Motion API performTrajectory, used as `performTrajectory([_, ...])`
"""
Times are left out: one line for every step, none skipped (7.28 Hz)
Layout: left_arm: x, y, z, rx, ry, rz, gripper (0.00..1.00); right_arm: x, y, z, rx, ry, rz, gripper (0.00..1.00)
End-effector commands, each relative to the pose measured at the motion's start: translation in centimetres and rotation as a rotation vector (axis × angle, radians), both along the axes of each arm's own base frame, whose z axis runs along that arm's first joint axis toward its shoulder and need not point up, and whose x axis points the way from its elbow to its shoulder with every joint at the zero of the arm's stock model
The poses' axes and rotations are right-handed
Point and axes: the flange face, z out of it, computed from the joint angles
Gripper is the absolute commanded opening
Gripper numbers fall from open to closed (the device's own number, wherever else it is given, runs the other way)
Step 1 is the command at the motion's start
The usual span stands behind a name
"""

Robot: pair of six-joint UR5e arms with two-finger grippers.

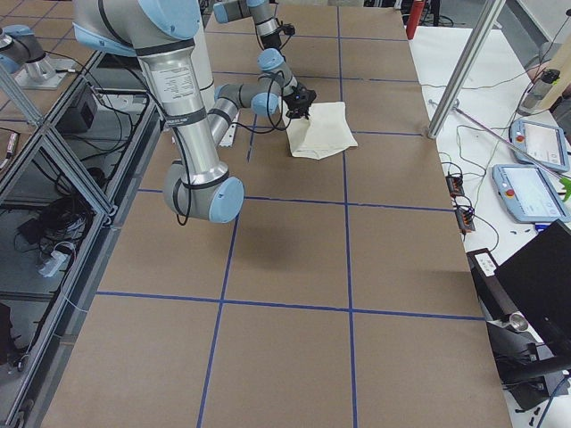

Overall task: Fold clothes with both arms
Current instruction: 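Lift the near edge with both grippers and fold it toward the far edge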

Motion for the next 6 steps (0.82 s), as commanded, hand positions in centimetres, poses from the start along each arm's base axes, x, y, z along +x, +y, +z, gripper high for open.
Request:
performTrajectory([1.4,-7.8,1.3,0.043,-0.098,-0.046,0.00,-3.7,-5.8,0.7,-0.007,0.083,0.019,0.00])
performTrajectory([2.0,-10.8,2.4,0.074,-0.082,-0.069,0.00,-5.1,-7.3,1.3,-0.019,0.110,0.013,0.00])
performTrajectory([2.5,-13.8,4.9,0.097,-0.106,-0.091,0.00,-5.6,-8.3,2.1,-0.024,0.136,0.013,0.00])
performTrajectory([3.1,-16.0,7.1,0.122,-0.126,-0.098,0.00,-6.8,-9.3,2.4,-0.007,0.171,-0.007,0.00])
performTrajectory([4.1,-16.6,8.3,0.128,-0.124,-0.097,0.00,-8.4,-10.7,2.5,-0.004,0.178,-0.009,0.00])
performTrajectory([4.6,-16.9,8.5,0.126,-0.132,-0.096,0.00,-8.8,-12.3,4.1,-0.009,0.163,-0.028,0.00])
